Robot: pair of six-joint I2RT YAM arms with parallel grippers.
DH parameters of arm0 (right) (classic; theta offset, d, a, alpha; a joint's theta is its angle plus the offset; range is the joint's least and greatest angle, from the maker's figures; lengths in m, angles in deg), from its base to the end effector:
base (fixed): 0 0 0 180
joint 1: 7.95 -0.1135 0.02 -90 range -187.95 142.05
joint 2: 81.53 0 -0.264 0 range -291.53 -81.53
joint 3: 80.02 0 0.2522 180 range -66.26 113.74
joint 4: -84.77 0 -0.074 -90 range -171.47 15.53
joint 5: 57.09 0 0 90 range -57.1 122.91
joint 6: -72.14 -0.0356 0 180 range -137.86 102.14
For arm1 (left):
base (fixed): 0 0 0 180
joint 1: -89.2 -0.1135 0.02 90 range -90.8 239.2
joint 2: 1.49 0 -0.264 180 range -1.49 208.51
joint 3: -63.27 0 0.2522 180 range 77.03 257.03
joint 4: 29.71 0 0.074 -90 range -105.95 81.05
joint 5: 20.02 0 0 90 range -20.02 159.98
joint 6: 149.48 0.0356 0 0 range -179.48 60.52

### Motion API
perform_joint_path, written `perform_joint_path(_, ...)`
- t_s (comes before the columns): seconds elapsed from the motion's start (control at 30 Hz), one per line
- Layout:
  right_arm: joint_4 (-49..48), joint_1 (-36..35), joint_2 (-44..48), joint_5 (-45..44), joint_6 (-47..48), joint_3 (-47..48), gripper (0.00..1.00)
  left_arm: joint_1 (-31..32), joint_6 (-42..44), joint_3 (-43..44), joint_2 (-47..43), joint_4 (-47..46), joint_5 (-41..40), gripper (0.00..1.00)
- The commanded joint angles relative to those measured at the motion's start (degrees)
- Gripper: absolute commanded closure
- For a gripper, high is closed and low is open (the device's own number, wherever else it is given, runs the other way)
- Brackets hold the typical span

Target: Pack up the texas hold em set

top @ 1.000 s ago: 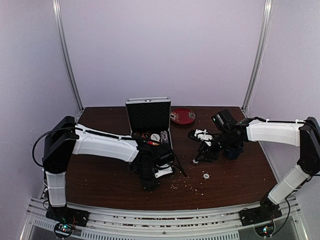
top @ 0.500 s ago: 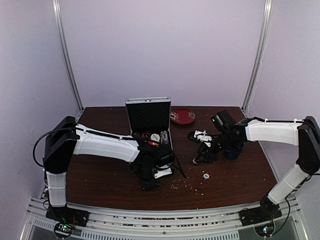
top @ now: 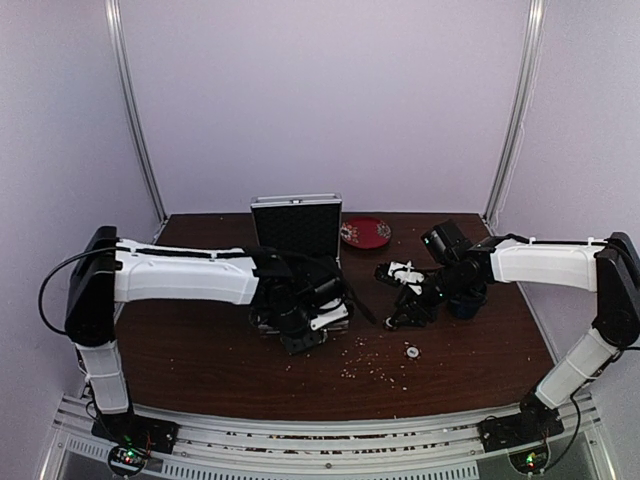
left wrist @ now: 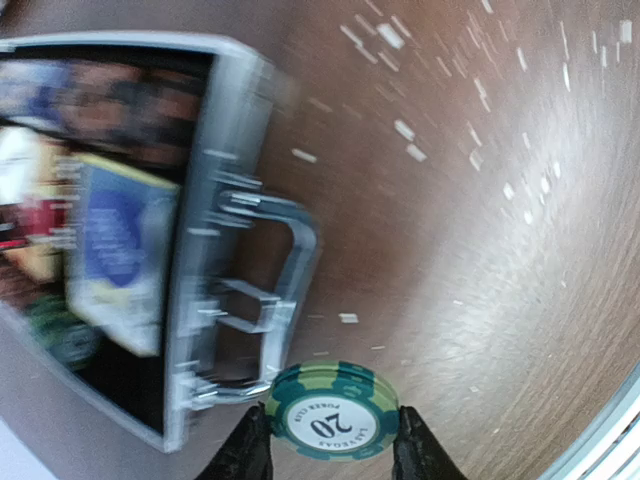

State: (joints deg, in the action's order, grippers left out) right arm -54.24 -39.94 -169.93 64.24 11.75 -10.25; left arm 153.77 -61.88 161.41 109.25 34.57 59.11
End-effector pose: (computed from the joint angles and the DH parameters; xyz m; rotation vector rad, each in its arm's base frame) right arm 0.2484 0.1770 0.2068 -1.4633 2.0779 0.7248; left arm 0.1711 -0.3442 0.1993 1.4430 2.4538 0.0453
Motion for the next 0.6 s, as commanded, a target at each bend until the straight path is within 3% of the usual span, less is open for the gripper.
perform_joint_path(0.0,0.37,0.26,-0.11,0.92,0.16,1.54,0.45,-3.99,-2.97,1.07,-7.41,-4.19,-8.89,0.65)
perform_joint_path(0.17,0.37,0.26,0.06,0.67,0.19,1.47,0.45,-7.85,-4.55,-4.20,-8.11,-8.26,-14.93,0.66)
perform_joint_path(0.57,0.43,0.26,0.05,0.57,0.18,1.38,0.45,-13.28,-1.75,-14.97,-7.93,-21.78,-17.10,0.66)
